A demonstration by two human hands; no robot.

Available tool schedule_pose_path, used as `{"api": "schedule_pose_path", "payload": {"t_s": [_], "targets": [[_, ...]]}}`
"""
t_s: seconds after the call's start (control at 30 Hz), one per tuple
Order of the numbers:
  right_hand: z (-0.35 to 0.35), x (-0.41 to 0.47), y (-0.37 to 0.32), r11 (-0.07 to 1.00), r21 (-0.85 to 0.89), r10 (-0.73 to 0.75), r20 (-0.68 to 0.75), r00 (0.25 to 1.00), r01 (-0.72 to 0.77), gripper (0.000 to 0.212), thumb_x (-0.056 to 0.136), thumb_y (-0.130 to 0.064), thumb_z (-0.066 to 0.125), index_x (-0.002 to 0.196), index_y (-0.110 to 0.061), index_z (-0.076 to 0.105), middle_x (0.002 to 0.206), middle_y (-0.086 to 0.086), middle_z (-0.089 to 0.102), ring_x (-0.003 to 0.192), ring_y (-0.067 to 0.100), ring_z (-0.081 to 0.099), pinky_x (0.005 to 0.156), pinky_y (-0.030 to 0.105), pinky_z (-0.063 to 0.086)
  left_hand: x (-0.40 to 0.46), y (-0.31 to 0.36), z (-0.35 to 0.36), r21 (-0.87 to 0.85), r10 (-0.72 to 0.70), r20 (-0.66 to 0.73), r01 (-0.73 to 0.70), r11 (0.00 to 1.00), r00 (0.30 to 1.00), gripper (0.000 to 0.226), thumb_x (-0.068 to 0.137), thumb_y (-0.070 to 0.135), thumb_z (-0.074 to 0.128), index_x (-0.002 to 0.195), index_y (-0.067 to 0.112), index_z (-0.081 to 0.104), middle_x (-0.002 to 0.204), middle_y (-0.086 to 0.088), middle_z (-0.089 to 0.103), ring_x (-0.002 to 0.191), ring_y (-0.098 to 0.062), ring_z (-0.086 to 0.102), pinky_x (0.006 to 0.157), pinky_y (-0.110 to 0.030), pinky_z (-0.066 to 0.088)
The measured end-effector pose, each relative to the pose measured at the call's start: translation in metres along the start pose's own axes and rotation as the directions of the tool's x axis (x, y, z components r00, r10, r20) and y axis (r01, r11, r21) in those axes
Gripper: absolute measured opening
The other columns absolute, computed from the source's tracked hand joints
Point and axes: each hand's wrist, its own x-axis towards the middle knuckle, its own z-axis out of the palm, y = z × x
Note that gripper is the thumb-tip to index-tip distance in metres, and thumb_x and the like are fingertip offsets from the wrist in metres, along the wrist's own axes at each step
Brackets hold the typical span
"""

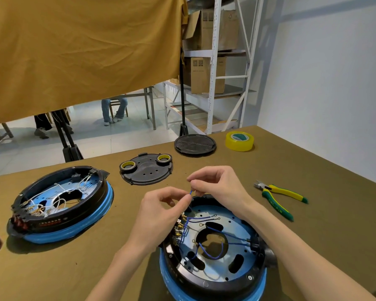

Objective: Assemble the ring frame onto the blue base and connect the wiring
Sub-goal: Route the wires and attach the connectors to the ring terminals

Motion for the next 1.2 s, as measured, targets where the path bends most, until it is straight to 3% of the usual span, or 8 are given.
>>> {"api": "schedule_pose_path", "payload": {"t_s": [0.17, 0.37, 0.53, 0.7, 0.83, 0.93, 1.03, 1.2], "targets": [[0.006, -0.01, -0.003, 0.996, 0.09, 0.013, 0.023, 1.0, -0.015, 0.018, 0.089, 0.001, 0.074, 0.106, -0.005, 0.078, 0.085, 0.011, 0.077, 0.072, 0.015, 0.068, 0.072, 0.024, 0.056, 0.001, 0.004, -0.003, -0.191, -0.082, 0.056, 0.092, 0.977, 0.995, 0.007, 0.092, 0.025, 0.075, 0.091, 0.025, 0.082, 0.088, 0.005, 0.08, 0.085, -0.011, 0.075, 0.076, -0.02, 0.058], [0.005, -0.013, 0.003, 0.988, 0.11, 0.11, 0.023, 0.994, -0.112, 0.012, 0.091, -0.008, 0.075, 0.1, -0.014, 0.081, 0.084, 0.006, 0.075, 0.073, 0.014, 0.064, 0.073, 0.026, 0.055, -0.002, 0.007, 0.002, -0.246, -0.091, 0.099, 0.113, 0.963, 0.991, 0.008, 0.093, 0.02, 0.075, 0.093, 0.02, 0.083, 0.088, 0.001, 0.08, 0.086, -0.016, 0.076, 0.078, -0.022, 0.059], [0.01, -0.019, 0.007, 0.963, 0.189, 0.181, 0.063, 0.981, -0.19, 0.011, 0.095, -0.012, 0.071, 0.102, -0.013, 0.078, 0.091, 0.01, 0.076, 0.083, 0.019, 0.069, 0.077, 0.027, 0.056, 0.0, 0.006, -0.004, -0.162, -0.052, 0.147, 0.076, 0.984, 0.988, 0.008, 0.094, 0.025, 0.074, 0.092, 0.024, 0.082, 0.087, 0.004, 0.08, 0.084, -0.013, 0.075, 0.075, -0.022, 0.058], [0.012, -0.024, 0.007, 0.943, 0.253, 0.22, 0.009, 0.976, -0.215, 0.014, 0.1, -0.007, 0.062, 0.105, -0.007, 0.075, 0.082, 0.01, 0.073, 0.079, 0.022, 0.072, 0.076, 0.03, 0.06, 0.007, -0.002, -0.028, 0.06, -0.157, 0.207, 0.147, 0.987, 0.966, 0.015, 0.099, 0.035, 0.065, 0.096, 0.029, 0.078, 0.089, 0.011, 0.078, 0.088, -0.003, 0.072, 0.075, -0.013, 0.054], [0.025, -0.037, 0.014, 0.951, 0.008, 0.305, 0.156, 0.939, -0.31, 0.016, 0.099, -0.008, 0.063, 0.104, -0.012, 0.078, 0.078, 0.014, 0.07, 0.066, 0.019, 0.067, 0.058, 0.024, 0.056, 0.008, -0.015, -0.036, 0.351, -0.279, 0.293, 0.168, 0.921, 0.915, 0.016, 0.099, 0.041, 0.062, 0.112, 0.033, 0.068, 0.103, 0.017, 0.069, 0.096, 0.003, 0.063, 0.071, -0.011, 0.047], [0.034, -0.041, 0.025, 0.922, -0.271, 0.305, 0.071, 0.95, -0.276, 0.013, 0.096, -0.009, 0.067, 0.107, -0.008, 0.074, 0.08, 0.014, 0.074, 0.058, 0.014, 0.065, 0.054, 0.024, 0.054, 0.008, -0.022, -0.037, 0.394, -0.333, 0.31, 0.198, 0.897, 0.891, 0.02, 0.098, 0.039, 0.066, 0.116, 0.031, 0.067, 0.105, 0.017, 0.067, 0.097, 0.003, 0.062, 0.072, -0.011, 0.048], [0.035, -0.042, 0.032, 0.892, -0.343, 0.328, 0.041, 0.944, -0.296, 0.002, 0.093, -0.009, 0.072, 0.094, -0.009, 0.073, 0.074, 0.007, 0.075, 0.057, 0.014, 0.068, 0.055, 0.026, 0.057, 0.007, -0.025, -0.038, 0.395, -0.354, 0.304, 0.221, 0.892, 0.885, 0.018, 0.094, 0.039, 0.071, 0.11, 0.03, 0.071, 0.099, 0.013, 0.073, 0.091, 0.002, 0.068, 0.072, -0.012, 0.051], [0.038, -0.042, 0.039, 0.897, -0.337, 0.314, 0.034, 0.949, -0.285, 0.003, 0.089, -0.011, 0.077, 0.09, -0.01, 0.074, 0.074, 0.004, 0.077, 0.062, 0.019, 0.074, 0.057, 0.022, 0.055, 0.007, -0.024, -0.039, 0.403, -0.351, 0.293, 0.218, 0.889, 0.889, 0.008, 0.092, 0.036, 0.075, 0.098, 0.032, 0.077, 0.089, 0.014, 0.077, 0.083, 0.005, 0.07, 0.067, -0.012, 0.052]]}}
